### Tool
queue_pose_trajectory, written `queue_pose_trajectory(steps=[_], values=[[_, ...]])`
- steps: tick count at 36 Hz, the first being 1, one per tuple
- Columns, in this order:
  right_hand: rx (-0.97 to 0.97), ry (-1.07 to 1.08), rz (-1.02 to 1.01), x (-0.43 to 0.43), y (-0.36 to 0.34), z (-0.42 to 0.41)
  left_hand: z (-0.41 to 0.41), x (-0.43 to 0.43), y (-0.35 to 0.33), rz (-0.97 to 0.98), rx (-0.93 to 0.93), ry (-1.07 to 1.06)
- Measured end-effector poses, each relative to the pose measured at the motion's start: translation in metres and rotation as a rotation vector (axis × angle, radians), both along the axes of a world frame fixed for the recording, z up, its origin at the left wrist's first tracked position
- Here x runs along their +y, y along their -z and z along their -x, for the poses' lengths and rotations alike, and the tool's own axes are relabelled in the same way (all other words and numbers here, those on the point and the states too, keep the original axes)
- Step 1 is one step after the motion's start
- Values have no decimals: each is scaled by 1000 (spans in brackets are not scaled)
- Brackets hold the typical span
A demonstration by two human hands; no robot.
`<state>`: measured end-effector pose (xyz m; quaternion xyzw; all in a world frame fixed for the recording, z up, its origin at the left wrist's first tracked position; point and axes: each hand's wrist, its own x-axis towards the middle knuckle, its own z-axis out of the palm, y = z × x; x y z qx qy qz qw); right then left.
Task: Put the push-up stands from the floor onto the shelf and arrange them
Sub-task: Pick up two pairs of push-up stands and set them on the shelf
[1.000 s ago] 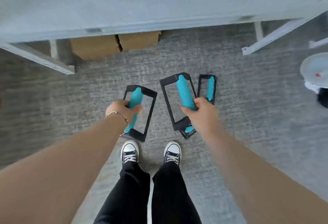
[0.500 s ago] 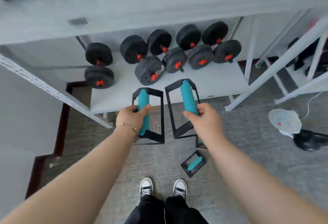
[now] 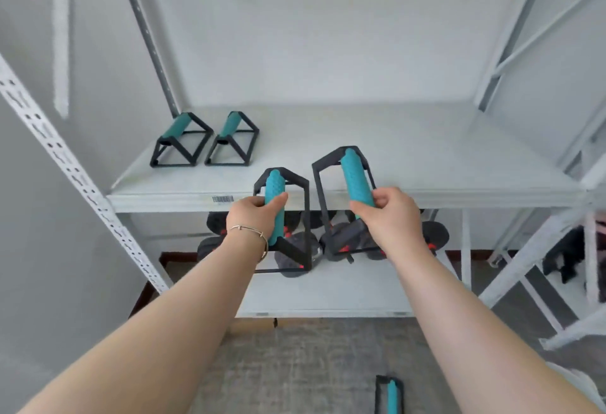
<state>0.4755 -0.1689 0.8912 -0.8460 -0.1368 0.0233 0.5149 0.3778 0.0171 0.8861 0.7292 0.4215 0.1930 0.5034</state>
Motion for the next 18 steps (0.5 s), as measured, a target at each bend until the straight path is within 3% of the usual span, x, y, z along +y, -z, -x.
queue_pose_trajectory(steps=[8,18], values=[[-36,59,28,43,-36,-72,-77,51,-33,-37,-51,53],[43,145,79,119,-25,-159,-185,136,-16,38,-9,96]])
